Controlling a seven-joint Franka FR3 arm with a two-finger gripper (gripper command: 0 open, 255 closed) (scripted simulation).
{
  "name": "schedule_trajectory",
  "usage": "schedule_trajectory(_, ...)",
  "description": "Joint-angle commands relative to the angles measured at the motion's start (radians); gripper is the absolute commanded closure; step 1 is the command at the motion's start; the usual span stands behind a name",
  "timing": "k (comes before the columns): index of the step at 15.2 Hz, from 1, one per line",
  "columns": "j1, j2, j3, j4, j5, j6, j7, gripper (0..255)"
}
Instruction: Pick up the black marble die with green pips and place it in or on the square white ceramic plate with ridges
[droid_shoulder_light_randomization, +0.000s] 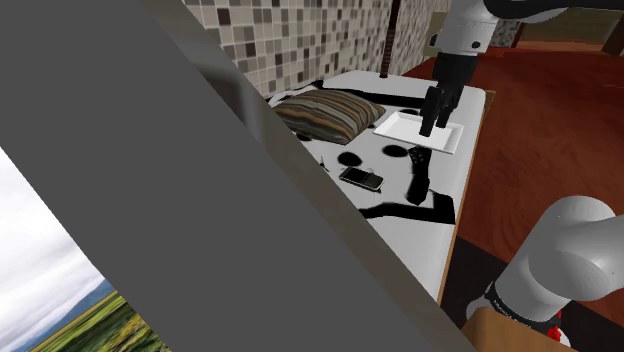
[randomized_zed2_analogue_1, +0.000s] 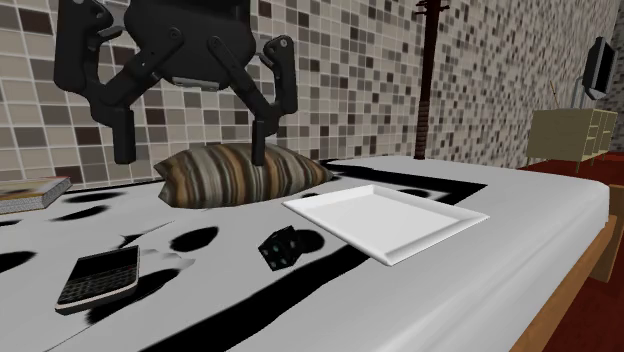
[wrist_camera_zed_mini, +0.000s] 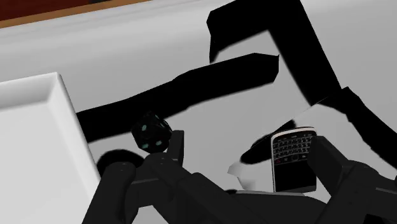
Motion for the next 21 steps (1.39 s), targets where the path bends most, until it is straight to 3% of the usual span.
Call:
schedule_trajectory(1, 0.000, 0.000, 0.000, 0.000, 0.000, 0.000, 0.000, 0)
schedule_trajectory(10, -0.036, -0.051, -0.145, -0.251, -0.107, 0.377, -0.217, 0)
schedule_trajectory(17, -0.035, -0.031, -0.150, -0.333, -0.109, 0.478, -0.217, 0)
schedule_trajectory(21, -0.034, -0.029, -0.150, -0.339, -0.109, 0.487, -0.217, 0)
